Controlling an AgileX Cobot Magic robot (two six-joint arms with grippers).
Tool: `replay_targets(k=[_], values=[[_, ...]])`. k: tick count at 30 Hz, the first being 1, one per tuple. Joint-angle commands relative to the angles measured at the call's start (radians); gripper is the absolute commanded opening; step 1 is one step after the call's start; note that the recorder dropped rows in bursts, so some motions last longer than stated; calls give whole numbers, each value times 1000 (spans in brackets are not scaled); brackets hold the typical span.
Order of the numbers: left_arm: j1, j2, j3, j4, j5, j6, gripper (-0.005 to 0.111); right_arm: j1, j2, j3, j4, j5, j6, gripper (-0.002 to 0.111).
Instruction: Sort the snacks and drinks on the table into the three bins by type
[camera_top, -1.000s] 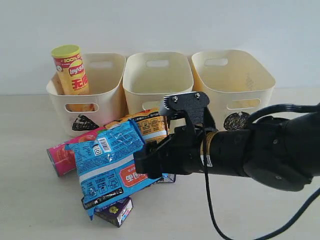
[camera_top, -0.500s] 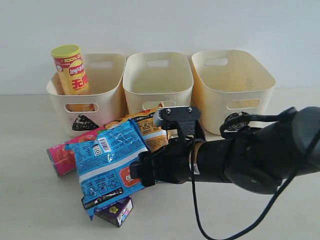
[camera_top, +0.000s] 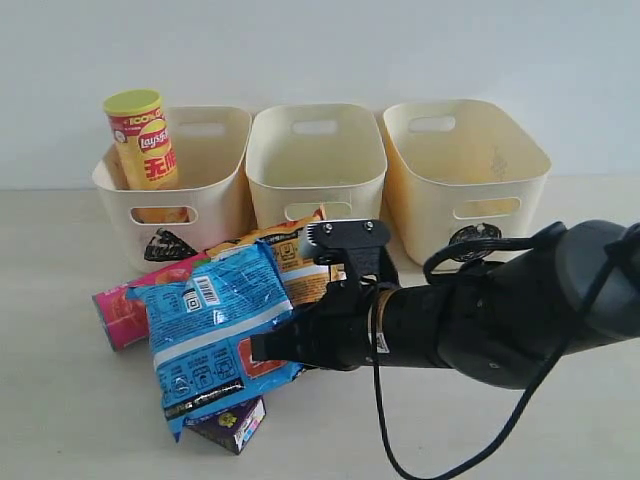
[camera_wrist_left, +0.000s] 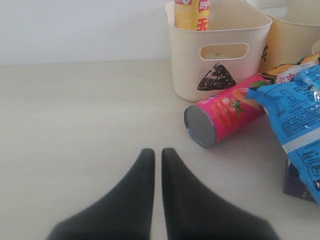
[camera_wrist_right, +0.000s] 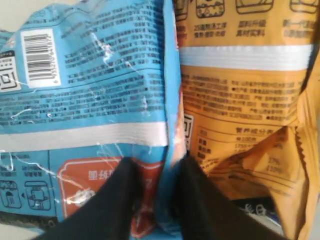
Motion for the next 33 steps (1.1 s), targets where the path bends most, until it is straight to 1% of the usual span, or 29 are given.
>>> replay_targets(k=[1,6,19,27,32,33], values=[[2,-3,-3,-2,-14,-8,4,-1,4,-5,-60,-9,34,0],[2,-3,-3,-2,-14,-8,4,-1,-34,-3,-89,2,43,0],[2,-3,-3,-2,-14,-8,4,-1,-270,-3,-160,163,68,0],[2,-3,-3,-2,-14,-8,4,-1,-303,-3,-182,240,66,0],[2,-3,-3,-2,-14,-8,4,-1,-303,-3,-182,359,64,0],[2,-3,-3,-2,-14,-8,4,-1,-303,-3,-182,388,64,3]])
